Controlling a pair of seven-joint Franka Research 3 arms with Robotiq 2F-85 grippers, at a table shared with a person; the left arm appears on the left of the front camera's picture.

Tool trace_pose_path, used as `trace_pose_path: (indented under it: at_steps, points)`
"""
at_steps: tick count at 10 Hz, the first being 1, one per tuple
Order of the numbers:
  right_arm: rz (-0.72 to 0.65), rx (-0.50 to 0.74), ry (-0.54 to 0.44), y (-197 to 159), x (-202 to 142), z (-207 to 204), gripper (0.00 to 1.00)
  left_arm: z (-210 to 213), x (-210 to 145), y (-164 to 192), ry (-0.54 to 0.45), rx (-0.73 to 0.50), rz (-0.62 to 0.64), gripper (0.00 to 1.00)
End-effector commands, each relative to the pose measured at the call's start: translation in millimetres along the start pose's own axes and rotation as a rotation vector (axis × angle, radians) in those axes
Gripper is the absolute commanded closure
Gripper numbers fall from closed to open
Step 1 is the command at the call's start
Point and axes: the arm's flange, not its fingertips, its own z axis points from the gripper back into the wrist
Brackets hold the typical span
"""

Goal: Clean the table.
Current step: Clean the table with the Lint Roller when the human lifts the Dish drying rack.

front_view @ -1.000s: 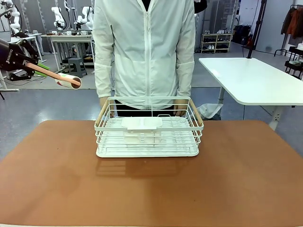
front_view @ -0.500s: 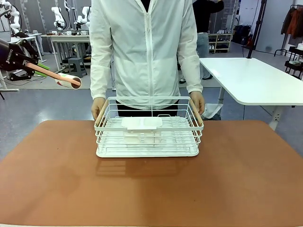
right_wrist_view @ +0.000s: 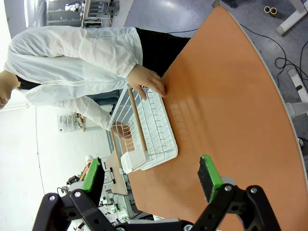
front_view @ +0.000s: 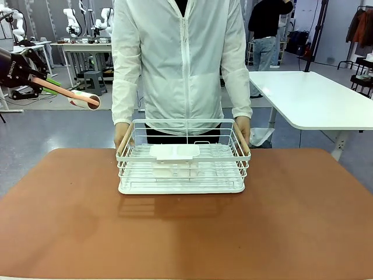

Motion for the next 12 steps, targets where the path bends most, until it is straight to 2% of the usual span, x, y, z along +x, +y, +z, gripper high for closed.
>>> trace_pose_path:
  at_steps: [1,12]
  points:
    - [0.010,0.022,-0.003,2.1,0.0,0.8,0.00,0.5,0.0,-0.7,-0.001,-0.003,0.000,0.99]
    - [0.010,0.022,-0.003,2.1,0.0,0.8,0.00,0.5,0.0,-0.7,-0.001,-0.003,0.000,0.99]
